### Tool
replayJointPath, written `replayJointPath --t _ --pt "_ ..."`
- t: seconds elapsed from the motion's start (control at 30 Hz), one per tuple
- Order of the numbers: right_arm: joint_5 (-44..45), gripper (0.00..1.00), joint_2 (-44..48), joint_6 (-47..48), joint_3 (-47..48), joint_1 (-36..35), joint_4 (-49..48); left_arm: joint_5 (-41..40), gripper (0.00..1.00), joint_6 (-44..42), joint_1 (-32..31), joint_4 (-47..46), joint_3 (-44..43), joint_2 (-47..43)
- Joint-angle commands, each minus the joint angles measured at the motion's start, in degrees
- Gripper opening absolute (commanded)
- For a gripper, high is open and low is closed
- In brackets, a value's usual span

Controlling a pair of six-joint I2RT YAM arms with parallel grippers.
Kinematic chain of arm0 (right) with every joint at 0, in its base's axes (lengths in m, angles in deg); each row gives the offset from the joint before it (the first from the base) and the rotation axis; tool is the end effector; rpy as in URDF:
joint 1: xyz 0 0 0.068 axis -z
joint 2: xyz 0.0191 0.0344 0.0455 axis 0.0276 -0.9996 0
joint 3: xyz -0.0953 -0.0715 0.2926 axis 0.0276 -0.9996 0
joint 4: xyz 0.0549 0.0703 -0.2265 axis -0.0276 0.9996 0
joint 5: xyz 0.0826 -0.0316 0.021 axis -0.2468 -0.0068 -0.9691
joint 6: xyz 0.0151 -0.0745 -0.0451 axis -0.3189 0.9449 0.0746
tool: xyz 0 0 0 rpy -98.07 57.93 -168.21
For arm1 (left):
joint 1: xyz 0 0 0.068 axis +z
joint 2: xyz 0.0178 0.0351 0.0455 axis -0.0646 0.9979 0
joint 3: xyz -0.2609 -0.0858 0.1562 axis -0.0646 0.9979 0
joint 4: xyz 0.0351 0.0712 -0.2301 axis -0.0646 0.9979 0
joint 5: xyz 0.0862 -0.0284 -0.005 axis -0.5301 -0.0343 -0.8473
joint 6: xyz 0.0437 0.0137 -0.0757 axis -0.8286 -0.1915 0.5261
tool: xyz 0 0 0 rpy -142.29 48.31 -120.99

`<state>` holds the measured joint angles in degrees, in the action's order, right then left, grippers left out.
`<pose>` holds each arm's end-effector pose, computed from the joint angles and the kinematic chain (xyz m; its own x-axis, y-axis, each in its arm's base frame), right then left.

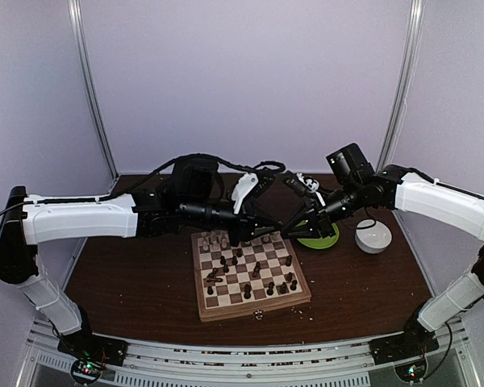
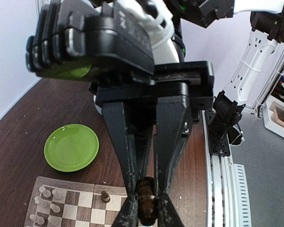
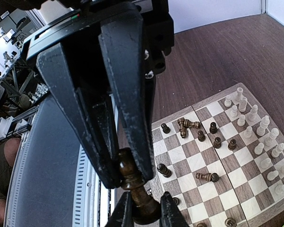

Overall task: Set up the chess pieces on the board
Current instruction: Pass from the right arm to the left

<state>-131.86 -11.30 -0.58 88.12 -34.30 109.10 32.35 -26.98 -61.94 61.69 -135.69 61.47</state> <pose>0.1985 0.2270 0.3405 -0.3260 -0.4254 -0.8442 -0.9191 -0.0665 0.3884 0.1827 -0.3569 0.3485 -0.2864 0.2660 -0.9204 0.9529 0.1792 -0.2448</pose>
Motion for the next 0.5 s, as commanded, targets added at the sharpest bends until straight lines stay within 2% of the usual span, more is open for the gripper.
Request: replayJointPath --t 0.0,0.13,0.27,0.47 --pt "-0.95 0.10 1.49 -0.28 -0.97 0.54 -1.41 1.41 0.10 0.35 -0.30 -0.04 -2.15 0.79" --pt "0.25 0.22 2.26 1.18 -2.05 1.19 -1.43 -0.09 0.04 -0.56 -0.25 3.98 -3.83 0.17" --pt "2.46 0.36 5.27 4.41 -5.00 2.52 -1.78 -3.16 0.02 -2.40 -0.21 11.19 -5.49 -1.30" --pt "-1.09 0.44 6.63 4.43 -6.47 8.57 -2.00 -8.69 0.01 -5.63 -0.30 26.94 -8.62 -2.13"
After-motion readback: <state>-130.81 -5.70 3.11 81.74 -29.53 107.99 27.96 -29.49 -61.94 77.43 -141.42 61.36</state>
